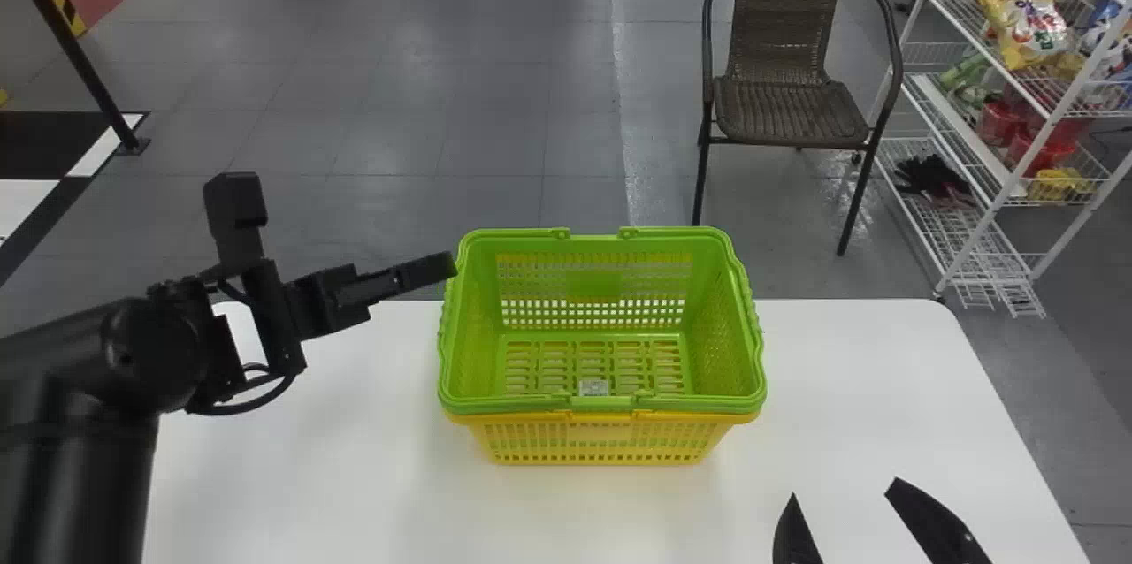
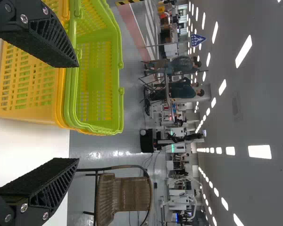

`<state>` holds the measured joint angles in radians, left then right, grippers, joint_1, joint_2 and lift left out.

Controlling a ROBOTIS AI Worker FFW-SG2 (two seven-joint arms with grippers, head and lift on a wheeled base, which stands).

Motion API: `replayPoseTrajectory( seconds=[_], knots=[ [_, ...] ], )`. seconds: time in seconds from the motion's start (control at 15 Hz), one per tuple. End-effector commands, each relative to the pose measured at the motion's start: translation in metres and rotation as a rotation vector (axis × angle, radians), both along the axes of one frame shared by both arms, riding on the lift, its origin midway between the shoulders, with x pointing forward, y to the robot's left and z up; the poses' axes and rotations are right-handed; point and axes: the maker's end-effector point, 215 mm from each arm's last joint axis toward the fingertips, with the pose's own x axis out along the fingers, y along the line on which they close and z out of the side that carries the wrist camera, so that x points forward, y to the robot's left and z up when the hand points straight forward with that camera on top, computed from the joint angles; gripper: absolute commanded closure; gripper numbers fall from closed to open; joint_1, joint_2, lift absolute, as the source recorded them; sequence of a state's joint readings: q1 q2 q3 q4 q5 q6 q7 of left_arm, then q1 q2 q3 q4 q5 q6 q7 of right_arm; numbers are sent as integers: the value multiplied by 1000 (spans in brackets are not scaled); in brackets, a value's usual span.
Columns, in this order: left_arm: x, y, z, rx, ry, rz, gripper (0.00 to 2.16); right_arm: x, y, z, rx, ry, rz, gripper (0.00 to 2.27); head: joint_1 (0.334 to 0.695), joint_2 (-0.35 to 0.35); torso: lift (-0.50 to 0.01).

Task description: Grasp handle with right gripper to insert into left gripper then lift and swing left to center

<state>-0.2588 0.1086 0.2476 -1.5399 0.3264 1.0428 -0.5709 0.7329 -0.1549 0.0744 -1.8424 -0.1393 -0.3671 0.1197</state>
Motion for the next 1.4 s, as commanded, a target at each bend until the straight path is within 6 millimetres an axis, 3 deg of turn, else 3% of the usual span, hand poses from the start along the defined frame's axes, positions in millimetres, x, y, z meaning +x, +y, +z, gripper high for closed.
replayPoseTrajectory(
  seconds=[0.0, 0.4, 1.0, 1.33],
  knots=[
    [17, 12, -13, -26, 60, 3, 76, -1, -1, -1, -1, 1, -2, 107, 695, 22, 0],
    [17, 20, -52, -12, 166, -5, 76, -1, -4, 0, -5, -1, -5, 107, 695, 41, 0],
    [14, -7, -67, -50, 223, -65, 76, -4, -6, -1, -7, 2, -7, 107, 695, 18, 0],
    [12, -10, -68, -76, 232, -76, 76, -4, -6, -1, -10, 1, -6, 107, 695, 5, 0]
  ],
)
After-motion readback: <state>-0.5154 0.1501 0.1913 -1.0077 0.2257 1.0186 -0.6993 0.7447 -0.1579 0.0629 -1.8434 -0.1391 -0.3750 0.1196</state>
